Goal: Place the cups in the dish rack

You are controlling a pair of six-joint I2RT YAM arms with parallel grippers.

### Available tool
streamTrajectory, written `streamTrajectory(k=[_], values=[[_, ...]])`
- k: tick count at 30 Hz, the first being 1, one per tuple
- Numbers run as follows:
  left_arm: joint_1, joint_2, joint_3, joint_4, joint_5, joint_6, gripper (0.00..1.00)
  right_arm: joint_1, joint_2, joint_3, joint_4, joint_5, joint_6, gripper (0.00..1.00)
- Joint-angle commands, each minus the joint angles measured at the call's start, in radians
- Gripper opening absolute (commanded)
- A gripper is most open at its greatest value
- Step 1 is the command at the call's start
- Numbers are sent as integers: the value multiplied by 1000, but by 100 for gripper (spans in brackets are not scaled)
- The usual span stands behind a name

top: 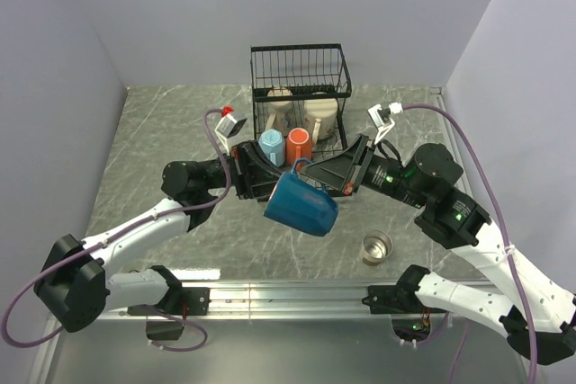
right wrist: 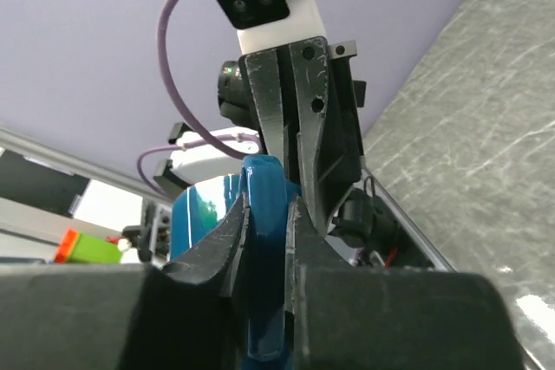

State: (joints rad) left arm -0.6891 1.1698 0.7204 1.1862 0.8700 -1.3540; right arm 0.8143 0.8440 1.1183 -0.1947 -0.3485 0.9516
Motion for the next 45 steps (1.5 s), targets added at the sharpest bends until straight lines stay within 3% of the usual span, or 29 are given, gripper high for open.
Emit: streamTrajectory(k=[1, 4, 5, 8, 9, 11, 12, 14, 15, 18, 22, 25, 31, 35, 36, 38, 45], values=[[-3, 20, 66, 112, -68, -62, 0, 5, -20, -2, 90, -44, -7, 0], [-3, 22, 83, 31, -81, -22, 0, 5, -25, 8, 81, -32, -14, 0], [0, 16, 96, -106, -94, 2, 0, 5, -23, 17, 52, -17, -20, 0], [5, -28, 105, -294, -160, 124, 5, 3, -20, 72, -30, 14, -57, 0], [10, -44, 105, -410, -202, 174, 9, 2, -17, 89, -55, 22, -80, 0], [20, -77, 100, -495, -235, 210, 22, -7, -13, 135, -115, 35, -108, 0], [23, -90, 99, -602, -265, 243, 33, -10, -10, 149, -133, 39, -112, 0], [40, -125, 88, -675, -290, 271, 44, -27, -10, 181, -179, 42, -119, 0], [49, -136, 82, -715, -304, 292, 55, -33, -8, 189, -195, 45, -125, 0], [91, -188, 42, -816, -342, 312, 62, -46, -14, 201, -232, 40, -135, 0], [134, -249, -1, -948, -387, 352, 64, -69, -23, 202, -267, 51, -145, 0], [158, -266, 14, -1078, -482, 411, 64, -102, 0, 274, -385, 98, -192, 0], [166, -263, 85, -1361, -627, 547, 70, -260, 270, 541, -780, 190, -306, 0], [166, -275, 106, -1448, -693, 618, 87, -299, 464, 655, -908, 265, -361, 0], [166, -283, 106, -1471, -716, 625, 94, -302, 499, 675, -925, 279, -363, 0], [168, -282, 119, -1504, -736, 639, 98, -326, 579, 673, -916, 287, -364, 0], [166, -320, 93, -1550, -729, 682, 97, -405, 834, 805, -943, 336, -350, 0]])
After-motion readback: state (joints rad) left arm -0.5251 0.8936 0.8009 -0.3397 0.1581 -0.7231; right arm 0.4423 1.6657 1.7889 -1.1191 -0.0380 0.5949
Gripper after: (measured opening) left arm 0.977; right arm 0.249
